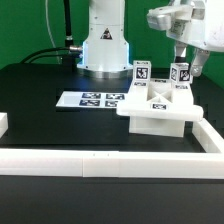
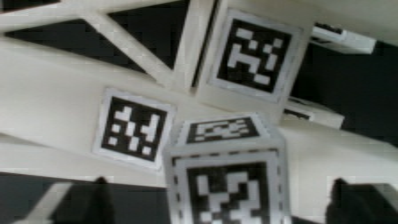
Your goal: Assemble chair
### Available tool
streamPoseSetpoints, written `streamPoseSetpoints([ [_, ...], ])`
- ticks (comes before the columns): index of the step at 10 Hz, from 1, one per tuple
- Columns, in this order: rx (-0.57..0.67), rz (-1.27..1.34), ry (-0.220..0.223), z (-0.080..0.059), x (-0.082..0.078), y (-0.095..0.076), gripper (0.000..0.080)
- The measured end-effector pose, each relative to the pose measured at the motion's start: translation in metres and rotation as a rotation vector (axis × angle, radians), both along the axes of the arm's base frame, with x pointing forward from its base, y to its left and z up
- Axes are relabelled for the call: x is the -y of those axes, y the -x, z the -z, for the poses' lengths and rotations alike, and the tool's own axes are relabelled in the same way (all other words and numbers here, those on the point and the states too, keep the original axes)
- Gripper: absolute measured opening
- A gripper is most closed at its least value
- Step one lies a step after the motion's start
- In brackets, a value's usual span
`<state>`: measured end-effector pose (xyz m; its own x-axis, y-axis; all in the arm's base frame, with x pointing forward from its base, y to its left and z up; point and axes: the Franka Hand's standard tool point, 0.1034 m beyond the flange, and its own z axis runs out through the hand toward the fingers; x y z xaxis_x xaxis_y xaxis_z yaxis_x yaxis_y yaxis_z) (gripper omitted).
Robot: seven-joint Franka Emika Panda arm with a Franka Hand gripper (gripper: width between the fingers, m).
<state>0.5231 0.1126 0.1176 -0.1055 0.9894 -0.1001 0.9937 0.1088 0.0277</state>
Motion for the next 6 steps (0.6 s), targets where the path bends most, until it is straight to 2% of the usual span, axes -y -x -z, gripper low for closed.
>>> streamPoseSetpoints([
  [1,-0.001,0.014,0.000,0.0009,0.0016,0.0010,0.0428],
  [2,-0.002,0.014,0.001,0.0011,0.0019,0.0010,0.0428],
  [3,-0.002,0.015,0.001,0.0010,0.0022,0.0009,0.0282],
  [6,0.002,0.050,0.000,0.0010,0.0026,0.0008,0.0282],
])
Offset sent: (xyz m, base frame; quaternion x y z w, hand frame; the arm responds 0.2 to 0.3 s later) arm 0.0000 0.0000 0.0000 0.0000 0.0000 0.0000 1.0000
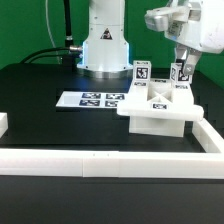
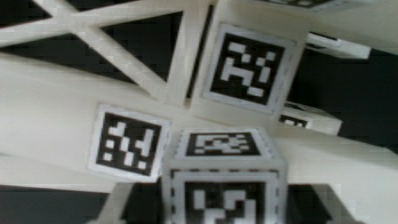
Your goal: Assemble chair
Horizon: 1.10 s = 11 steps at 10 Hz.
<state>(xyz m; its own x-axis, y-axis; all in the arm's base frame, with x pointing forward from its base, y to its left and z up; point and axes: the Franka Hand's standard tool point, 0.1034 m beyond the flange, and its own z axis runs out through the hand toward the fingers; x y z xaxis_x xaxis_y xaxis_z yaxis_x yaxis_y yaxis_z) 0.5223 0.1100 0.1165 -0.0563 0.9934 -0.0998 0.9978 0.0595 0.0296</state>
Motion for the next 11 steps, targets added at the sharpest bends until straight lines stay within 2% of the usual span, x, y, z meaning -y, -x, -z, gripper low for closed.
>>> streamPoseSetpoints([
  [11,0.079,0.933,-0.062,-0.0003,0.0037,-0.0024,0.0284],
])
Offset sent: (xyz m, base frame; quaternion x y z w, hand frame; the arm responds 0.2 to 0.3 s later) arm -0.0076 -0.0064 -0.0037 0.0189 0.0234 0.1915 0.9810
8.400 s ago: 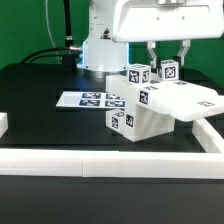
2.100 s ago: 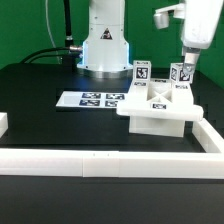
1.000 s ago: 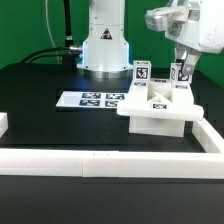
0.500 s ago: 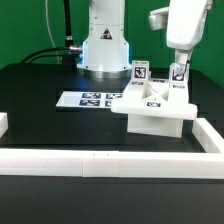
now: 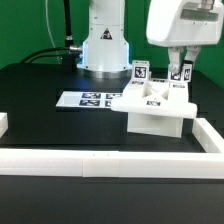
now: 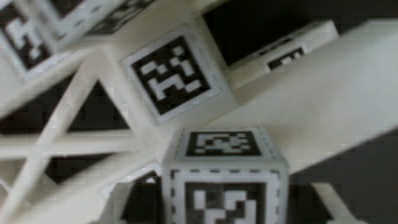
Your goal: Assemble chair
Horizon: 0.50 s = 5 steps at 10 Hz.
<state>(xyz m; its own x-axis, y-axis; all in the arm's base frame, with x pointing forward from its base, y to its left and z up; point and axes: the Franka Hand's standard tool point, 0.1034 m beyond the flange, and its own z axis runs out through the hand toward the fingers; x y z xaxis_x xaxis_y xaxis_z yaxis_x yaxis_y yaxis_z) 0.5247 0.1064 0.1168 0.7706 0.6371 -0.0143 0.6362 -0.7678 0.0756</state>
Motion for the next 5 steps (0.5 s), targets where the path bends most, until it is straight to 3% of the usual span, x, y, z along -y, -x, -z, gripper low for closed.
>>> streamPoseSetpoints([
  [5,0.014,0.361,-0.047,0.0002,0.0009,-0.0010,0.0284],
])
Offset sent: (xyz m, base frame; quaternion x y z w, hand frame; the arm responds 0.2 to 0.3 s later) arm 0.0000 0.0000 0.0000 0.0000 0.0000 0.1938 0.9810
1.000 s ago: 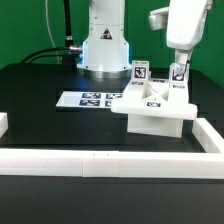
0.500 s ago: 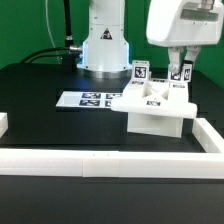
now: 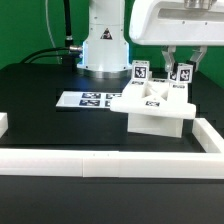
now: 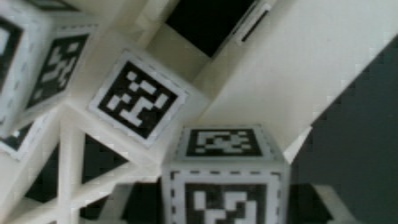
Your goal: Assemble chair
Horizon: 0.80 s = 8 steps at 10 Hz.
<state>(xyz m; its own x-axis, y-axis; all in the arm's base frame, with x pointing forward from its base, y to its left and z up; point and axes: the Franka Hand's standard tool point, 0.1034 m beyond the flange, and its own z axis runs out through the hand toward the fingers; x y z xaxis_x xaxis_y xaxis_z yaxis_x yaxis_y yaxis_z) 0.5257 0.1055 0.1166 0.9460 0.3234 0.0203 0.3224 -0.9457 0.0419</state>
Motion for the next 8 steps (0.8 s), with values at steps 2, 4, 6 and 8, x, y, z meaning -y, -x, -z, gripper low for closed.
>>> streamPoseSetpoints([
  [2,0.003,0.120,-0.007,0.0001,-0.0003,0.0001,0.0284],
  [4,0.027,0.359,-0.034,0.0004,-0.0021,-0.0007,0.0284],
  [6,0.047,0.534,-0.052,0.0003,-0.0043,-0.0027,0.0284],
  [8,0.068,0.679,-0.074,0.0000,-0.0039,-0.0052,0.0284],
])
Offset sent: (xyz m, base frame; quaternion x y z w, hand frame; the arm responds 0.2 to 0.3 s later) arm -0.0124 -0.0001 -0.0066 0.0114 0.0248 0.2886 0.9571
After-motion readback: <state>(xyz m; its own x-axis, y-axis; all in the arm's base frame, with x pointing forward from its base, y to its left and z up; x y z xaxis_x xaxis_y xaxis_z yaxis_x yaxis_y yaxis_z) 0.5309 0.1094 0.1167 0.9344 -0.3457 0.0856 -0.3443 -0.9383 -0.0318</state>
